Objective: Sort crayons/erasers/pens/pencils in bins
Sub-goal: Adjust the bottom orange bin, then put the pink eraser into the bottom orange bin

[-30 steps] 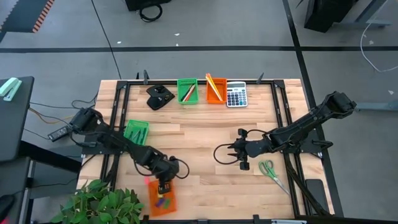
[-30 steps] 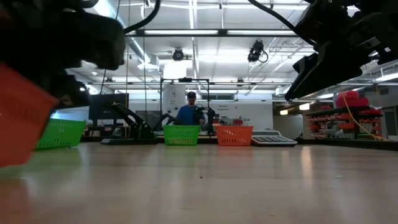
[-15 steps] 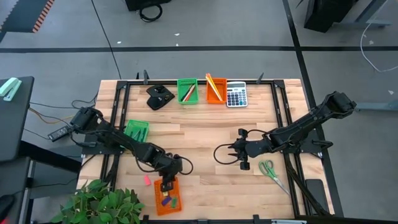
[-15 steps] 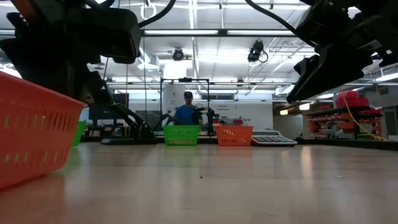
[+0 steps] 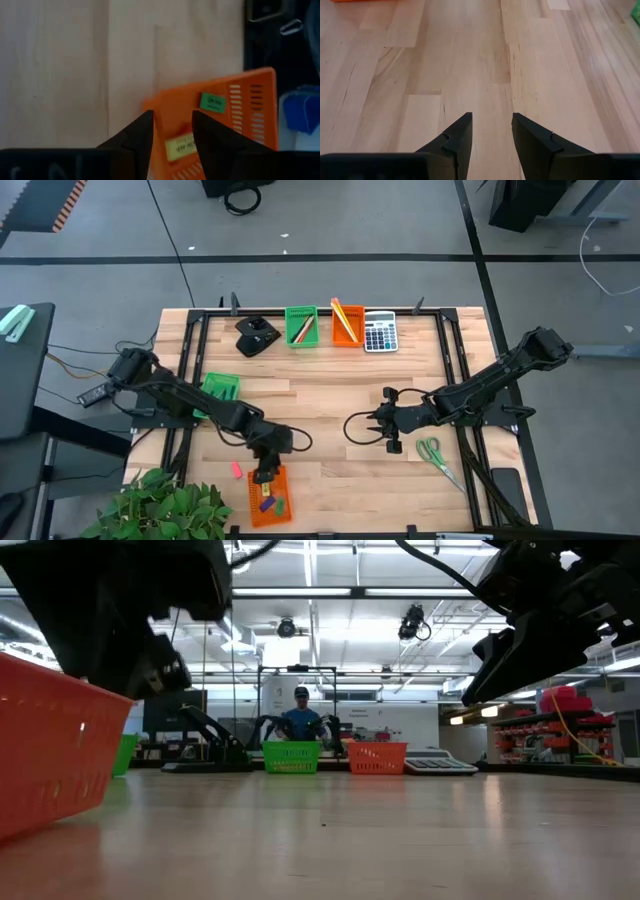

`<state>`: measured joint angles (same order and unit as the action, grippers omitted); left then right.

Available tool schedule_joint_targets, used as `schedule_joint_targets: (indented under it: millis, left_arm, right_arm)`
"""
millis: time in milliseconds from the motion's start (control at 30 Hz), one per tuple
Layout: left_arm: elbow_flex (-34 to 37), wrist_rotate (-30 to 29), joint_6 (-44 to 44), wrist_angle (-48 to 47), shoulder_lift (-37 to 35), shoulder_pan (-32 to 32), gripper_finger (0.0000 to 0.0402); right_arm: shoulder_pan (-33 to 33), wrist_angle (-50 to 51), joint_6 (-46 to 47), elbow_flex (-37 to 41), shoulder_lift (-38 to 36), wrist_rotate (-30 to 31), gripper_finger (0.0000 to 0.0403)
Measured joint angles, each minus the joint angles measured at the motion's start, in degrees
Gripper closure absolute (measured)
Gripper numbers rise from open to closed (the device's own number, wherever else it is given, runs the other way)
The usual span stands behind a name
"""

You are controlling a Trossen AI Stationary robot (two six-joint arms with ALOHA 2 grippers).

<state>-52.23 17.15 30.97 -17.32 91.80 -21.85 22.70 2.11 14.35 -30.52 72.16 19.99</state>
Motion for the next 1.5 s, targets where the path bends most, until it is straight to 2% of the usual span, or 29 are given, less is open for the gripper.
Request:
schedule_joint_targets:
  millis: [167,267,400,600,733,900,1133,1333,1500]
  left_arm:
    - [0.0,-0.7,-4.9,-6.1,-5.9,1.2,0.0258]
    - [0.0,-3.4,-4.8,-15.1,-10.4,1.4,0.0274]
    - [0.3,-6.5,-4.7,-26.8,-14.3,-1.4,0.0297]
    - [2.3,-10.2,-4.5,-27.5,-15.0,-7.6,0.0307]
    - [4.7,-15.6,1.3,-25.3,-14.9,-10.7,0.0295]
    - [9.3,-21.7,7.9,-15.8,-15.3,-15.6,0.0284]
    - [17.7,-24.8,13.3,-8.7,-15.4,-21.8,0.0292]
    - [23.8,-29.0,12.4,3.9,-15.4,-26.1,0.0292]
    - [26.2,-31.0,11.5,9.1,-15.4,-28.4,0.029]
  right_arm:
    - [0.0,0.0,0.0,0.0,0.0,-0.1,0.0258]
    - [0.0,0.0,0.1,0.0,0.0,-0.1,0.0258]
    - [0.0,-0.1,0.9,0.0,0.0,-0.1,0.0258]
    - [0.0,-0.2,4.6,0.0,0.0,-0.2,0.0258]
    - [0.0,-0.2,5.2,0.0,0.0,-0.4,0.0258]
    - [0.0,-0.1,6.4,0.0,0.0,-1.2,0.0258]
    - [0.0,-0.2,10.3,0.0,0.0,-1.3,0.0258]
    - [0.0,-0.1,14.2,0.0,0.0,0.0,0.0258]
    - [0.0,-0.1,16.9,0.0,0.0,2.2,0.0258]
